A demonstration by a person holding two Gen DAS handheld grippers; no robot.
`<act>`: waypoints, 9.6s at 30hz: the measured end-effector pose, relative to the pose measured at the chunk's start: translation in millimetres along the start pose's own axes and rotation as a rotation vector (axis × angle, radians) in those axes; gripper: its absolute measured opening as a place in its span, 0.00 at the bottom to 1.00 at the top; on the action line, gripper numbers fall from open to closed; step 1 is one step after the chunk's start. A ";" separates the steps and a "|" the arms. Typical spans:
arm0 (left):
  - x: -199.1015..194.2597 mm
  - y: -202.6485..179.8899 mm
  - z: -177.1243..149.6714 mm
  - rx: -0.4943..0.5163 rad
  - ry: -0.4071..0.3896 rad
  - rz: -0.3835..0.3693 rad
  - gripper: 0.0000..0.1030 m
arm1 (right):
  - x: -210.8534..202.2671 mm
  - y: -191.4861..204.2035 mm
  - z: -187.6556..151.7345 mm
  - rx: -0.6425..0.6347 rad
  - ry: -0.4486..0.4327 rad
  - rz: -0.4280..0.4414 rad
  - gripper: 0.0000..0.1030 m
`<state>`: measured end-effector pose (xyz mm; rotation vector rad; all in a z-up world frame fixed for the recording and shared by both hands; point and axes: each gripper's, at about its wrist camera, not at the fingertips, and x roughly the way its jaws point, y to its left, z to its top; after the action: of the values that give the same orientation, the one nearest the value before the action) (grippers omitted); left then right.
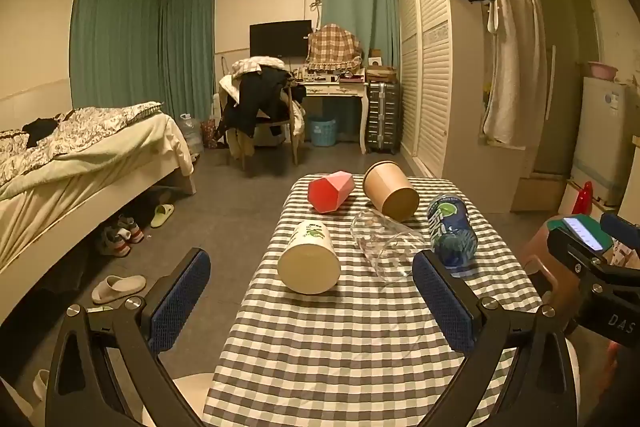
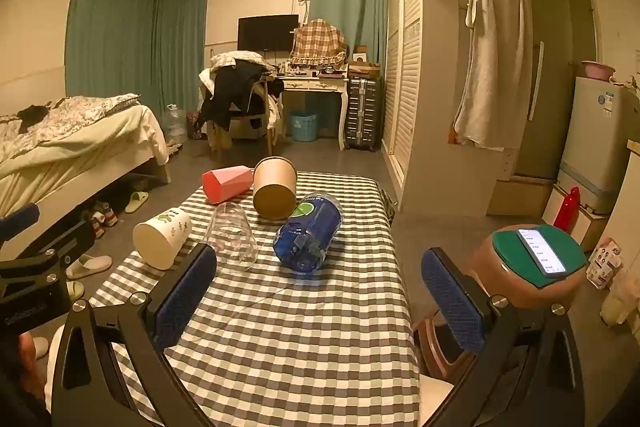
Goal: Flip cup upside down
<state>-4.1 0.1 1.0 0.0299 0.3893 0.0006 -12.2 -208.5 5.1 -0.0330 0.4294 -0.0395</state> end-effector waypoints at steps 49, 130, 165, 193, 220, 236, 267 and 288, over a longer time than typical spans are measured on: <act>7.6 9.3 -3.0 -0.028 0.043 -0.001 1.00 | 4.7 2.8 -3.9 0.002 0.014 0.031 1.00; 222.3 105.5 27.1 -0.088 0.218 0.046 1.00 | 372.4 85.5 78.5 -0.193 0.547 0.047 0.88; 42.9 73.3 11.5 -0.061 0.095 0.020 1.00 | 70.2 79.0 -2.3 -0.070 0.467 0.178 0.77; 31.8 3.6 -14.8 0.012 0.153 0.105 1.00 | 65.0 31.0 -11.0 -0.008 0.317 0.160 0.89; 77.5 -122.9 -81.3 -0.046 0.349 -0.054 0.86 | 39.5 -161.1 -64.3 0.232 0.212 -0.077 0.93; 51.7 -107.9 -51.0 0.113 0.293 -0.061 0.79 | 56.4 -145.7 -73.4 0.220 0.259 -0.040 0.93; 101.3 -119.2 -33.5 0.251 0.578 -0.263 0.79 | 81.2 -144.7 -76.4 0.223 0.313 -0.025 0.93; 58.9 -84.7 -1.6 0.134 0.347 -0.270 0.86 | 27.9 -103.0 -37.6 0.124 0.213 -0.024 0.93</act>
<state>49.4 -84.2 -25.3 0.1106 0.7372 -0.2904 -5.8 -313.5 -36.5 0.0888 0.6384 -0.0941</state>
